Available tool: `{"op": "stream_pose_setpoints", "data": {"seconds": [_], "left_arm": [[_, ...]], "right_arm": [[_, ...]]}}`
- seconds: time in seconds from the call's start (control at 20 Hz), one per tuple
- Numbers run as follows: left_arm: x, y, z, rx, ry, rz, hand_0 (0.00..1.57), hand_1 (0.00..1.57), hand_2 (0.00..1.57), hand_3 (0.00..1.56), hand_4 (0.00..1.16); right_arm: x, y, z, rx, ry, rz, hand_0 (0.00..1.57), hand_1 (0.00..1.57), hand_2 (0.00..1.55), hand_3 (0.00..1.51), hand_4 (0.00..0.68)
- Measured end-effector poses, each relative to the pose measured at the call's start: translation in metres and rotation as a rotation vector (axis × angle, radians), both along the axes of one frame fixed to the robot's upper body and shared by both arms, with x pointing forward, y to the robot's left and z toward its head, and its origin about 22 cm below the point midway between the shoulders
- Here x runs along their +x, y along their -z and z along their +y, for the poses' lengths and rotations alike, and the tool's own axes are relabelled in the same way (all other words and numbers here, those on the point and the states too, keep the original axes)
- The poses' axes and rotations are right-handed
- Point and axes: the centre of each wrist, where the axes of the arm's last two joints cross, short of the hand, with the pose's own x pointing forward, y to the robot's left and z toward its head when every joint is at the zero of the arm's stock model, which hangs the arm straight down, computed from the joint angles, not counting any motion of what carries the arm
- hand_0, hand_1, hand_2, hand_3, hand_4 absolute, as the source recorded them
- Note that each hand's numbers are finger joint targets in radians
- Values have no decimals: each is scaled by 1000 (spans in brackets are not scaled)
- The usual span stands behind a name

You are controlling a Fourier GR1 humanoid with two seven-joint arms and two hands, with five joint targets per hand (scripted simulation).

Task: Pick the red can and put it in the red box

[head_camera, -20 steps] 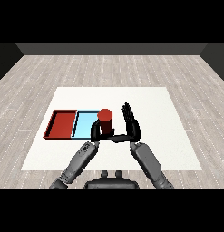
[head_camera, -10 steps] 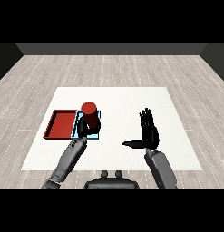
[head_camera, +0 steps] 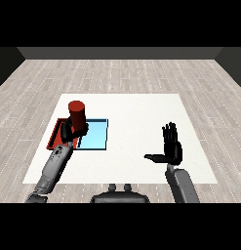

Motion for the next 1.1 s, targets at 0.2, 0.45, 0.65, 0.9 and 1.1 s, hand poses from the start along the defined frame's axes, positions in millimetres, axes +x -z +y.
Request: {"op": "stream_pose_setpoints", "data": {"seconds": [0.2, 0.45, 0.65, 0.9, 1.1], "left_arm": [[9, 10, 45, 102, -98, 131, 1571, 1571, 1562, 1505, 1081], [14, 32, 94, 217, -214, 334, 1571, 1571, 1524, 1430, 1022], [10, 55, 123, 281, -301, 523, 940, 940, 849, 673, 891], [7, 78, 135, 327, -357, 715, 963, 963, 914, 0, 724], [1, 94, 134, 333, -344, 807, 258, 258, 572, 499, 642]], "right_arm": [[-1, 5, -6, 6, 6, 20, 0, 0, 0, 0, 0], [7, 14, -16, -6, 24, 45, 0, 0, 0, 0, 0], [14, 22, -17, 4, 33, 45, 0, 0, 0, 0, 0], [20, 30, -16, -12, 41, 51, 0, 0, 0, 0, 0], [27, 37, -16, -15, 53, 47, 0, 0, 0, 0, 0]]}}
